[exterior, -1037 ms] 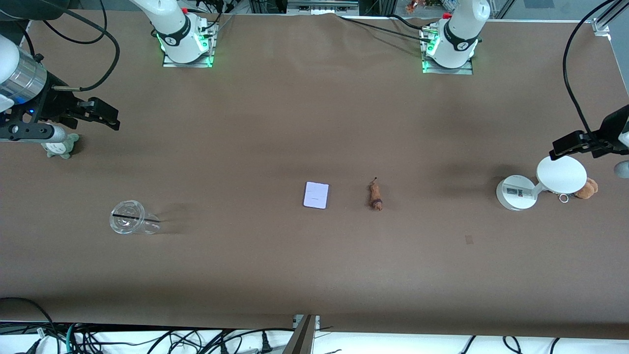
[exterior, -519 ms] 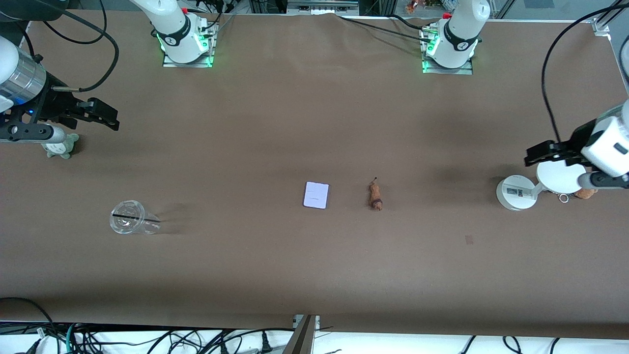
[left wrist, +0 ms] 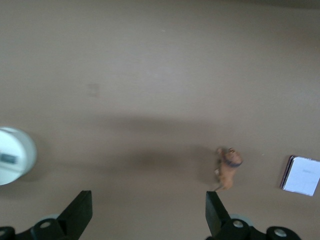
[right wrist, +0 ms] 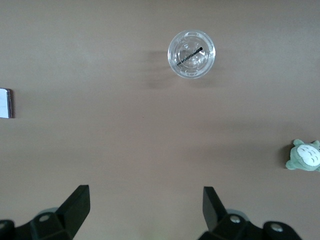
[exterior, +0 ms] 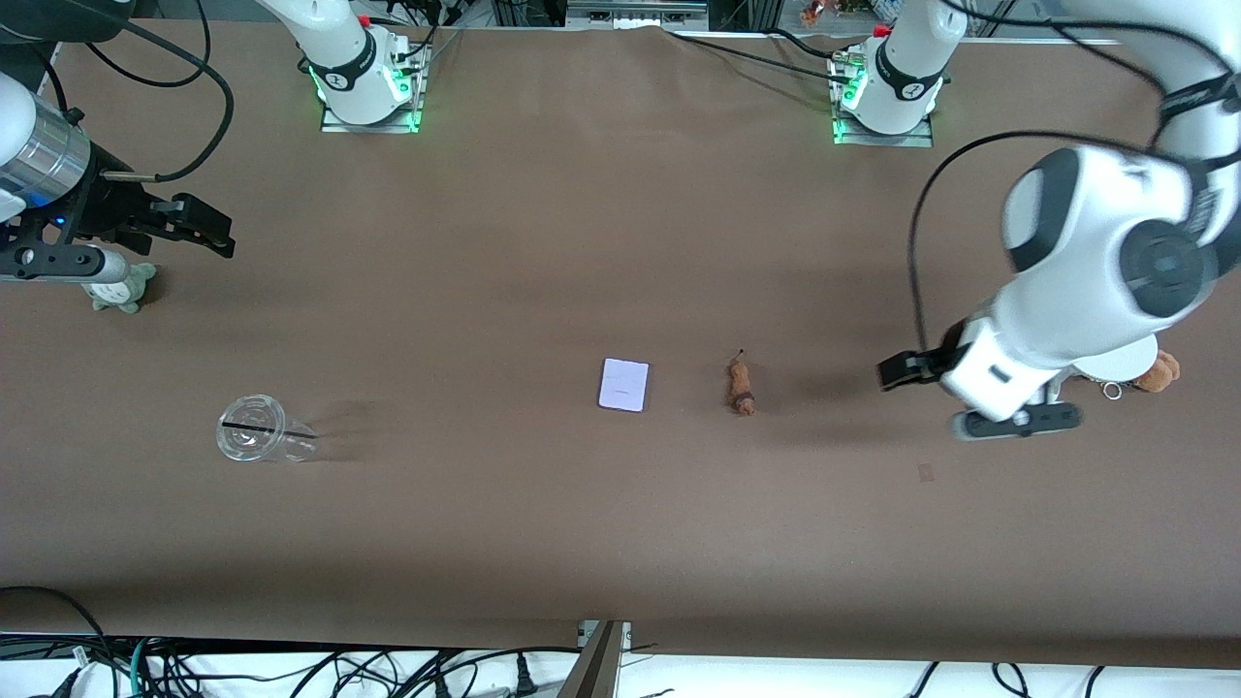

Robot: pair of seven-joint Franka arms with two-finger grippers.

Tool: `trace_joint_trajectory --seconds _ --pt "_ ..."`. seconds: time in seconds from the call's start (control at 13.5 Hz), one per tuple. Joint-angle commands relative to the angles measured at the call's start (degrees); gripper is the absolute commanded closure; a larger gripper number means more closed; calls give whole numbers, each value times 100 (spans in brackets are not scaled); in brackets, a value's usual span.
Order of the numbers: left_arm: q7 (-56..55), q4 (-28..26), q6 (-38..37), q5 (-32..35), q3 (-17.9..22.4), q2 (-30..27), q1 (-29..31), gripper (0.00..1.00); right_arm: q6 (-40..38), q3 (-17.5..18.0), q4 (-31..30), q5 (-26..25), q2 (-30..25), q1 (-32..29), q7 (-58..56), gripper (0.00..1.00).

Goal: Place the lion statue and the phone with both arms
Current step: 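Reach the left gripper down to the brown lion statue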

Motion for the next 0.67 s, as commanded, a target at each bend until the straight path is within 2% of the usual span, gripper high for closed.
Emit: trace_joint_trajectory --seconds 0.0,0.22,0.44,0.59 --pt "-453 246 386 -66 63 497 -340 0 -169 32 115 58 45 -73 -58 0" --pt "-936 211 1203 -31 63 980 -832 0 -178 41 115 41 54 -29 -50 0" --pt "-1298 141 1494 22 72 1341 -1175 0 -222 32 124 67 89 -29 -76 0" --pt "-1307 -227 1880 40 81 1360 -1377 0 -231 32 124 85 98 -64 -94 0"
